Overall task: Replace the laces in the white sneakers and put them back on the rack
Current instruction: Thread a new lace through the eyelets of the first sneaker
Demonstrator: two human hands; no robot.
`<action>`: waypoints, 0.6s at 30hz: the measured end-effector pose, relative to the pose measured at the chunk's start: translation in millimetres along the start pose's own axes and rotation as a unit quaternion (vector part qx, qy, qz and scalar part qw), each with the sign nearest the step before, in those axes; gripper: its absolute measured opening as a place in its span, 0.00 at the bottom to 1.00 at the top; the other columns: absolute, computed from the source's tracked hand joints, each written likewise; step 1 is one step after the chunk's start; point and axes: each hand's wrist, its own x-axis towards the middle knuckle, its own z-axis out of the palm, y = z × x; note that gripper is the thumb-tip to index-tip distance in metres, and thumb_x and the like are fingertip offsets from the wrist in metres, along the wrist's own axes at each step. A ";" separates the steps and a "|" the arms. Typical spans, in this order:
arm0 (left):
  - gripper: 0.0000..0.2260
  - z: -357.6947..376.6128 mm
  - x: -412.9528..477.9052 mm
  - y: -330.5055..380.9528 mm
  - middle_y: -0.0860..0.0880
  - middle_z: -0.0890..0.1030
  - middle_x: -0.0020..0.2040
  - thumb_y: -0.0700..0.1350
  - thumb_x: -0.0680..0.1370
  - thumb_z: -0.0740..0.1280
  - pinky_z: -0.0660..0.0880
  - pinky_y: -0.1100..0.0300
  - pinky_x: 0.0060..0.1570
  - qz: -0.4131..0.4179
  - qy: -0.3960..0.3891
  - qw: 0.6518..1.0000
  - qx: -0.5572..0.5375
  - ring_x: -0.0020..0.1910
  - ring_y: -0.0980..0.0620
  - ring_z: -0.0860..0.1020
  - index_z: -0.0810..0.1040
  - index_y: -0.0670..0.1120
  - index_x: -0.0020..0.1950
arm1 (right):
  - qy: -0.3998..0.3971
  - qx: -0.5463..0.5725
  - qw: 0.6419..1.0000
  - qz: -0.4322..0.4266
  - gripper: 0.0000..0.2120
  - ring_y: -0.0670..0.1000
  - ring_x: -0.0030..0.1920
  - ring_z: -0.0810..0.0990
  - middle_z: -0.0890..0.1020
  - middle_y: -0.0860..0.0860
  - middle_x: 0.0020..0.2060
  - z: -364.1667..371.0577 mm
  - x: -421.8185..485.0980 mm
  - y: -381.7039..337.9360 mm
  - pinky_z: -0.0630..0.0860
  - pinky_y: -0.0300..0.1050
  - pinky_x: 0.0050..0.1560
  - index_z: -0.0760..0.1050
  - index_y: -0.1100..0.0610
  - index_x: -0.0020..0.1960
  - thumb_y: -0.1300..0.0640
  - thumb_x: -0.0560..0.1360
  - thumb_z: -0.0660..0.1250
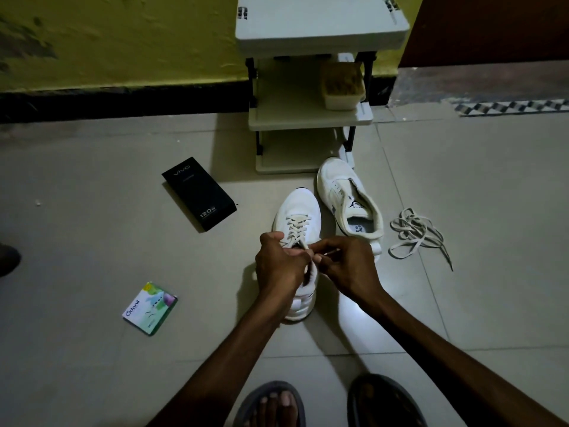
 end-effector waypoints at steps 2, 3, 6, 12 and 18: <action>0.24 -0.5 3.2 -1.0 0.46 0.83 0.53 0.44 0.66 0.76 0.79 0.50 0.55 -0.010 -0.007 1.000 0.000 0.52 0.46 0.81 0.71 0.50 0.59 | -0.008 0.006 1.000 0.006 0.07 0.38 0.36 0.81 0.83 0.40 0.35 0.4 3.0 1.4 0.76 0.34 0.40 0.85 0.52 0.43 0.63 0.70 0.75; 0.24 -0.5 3.3 -0.9 0.46 0.83 0.52 0.44 0.65 0.76 0.79 0.50 0.54 -0.014 -0.007 1.000 0.001 0.52 0.45 0.81 0.70 0.50 0.58 | -0.011 0.013 1.000 0.011 0.06 0.39 0.36 0.82 0.83 0.41 0.34 0.4 4.5 2.2 0.79 0.38 0.40 0.85 0.52 0.43 0.62 0.70 0.75; 0.24 0.1 4.8 -2.2 0.46 0.83 0.52 0.44 0.65 0.75 0.79 0.49 0.54 -0.014 -0.010 1.000 0.005 0.52 0.45 0.81 0.70 0.51 0.56 | -0.007 0.010 1.000 0.020 0.04 0.44 0.34 0.83 0.84 0.43 0.33 0.4 9.8 4.6 0.82 0.51 0.42 0.85 0.51 0.42 0.58 0.69 0.77; 0.20 -3.1 8.9 -4.4 0.45 0.82 0.55 0.42 0.71 0.72 0.78 0.50 0.57 -0.004 -0.013 0.999 0.033 0.55 0.45 0.80 0.69 0.49 0.59 | -0.001 -0.093 0.995 -0.047 0.04 0.40 0.33 0.81 0.82 0.40 0.31 -0.2 13.2 -5.6 0.78 0.43 0.40 0.83 0.49 0.38 0.55 0.68 0.78; 0.18 -5.0 16.7 -3.8 0.46 0.82 0.54 0.48 0.72 0.75 0.80 0.51 0.52 -0.006 -0.037 0.999 0.016 0.51 0.46 0.81 0.70 0.51 0.56 | 0.012 -0.121 0.990 -0.075 0.06 0.42 0.33 0.78 0.80 0.45 0.32 4.1 12.0 -6.3 0.72 0.38 0.36 0.77 0.51 0.37 0.61 0.68 0.70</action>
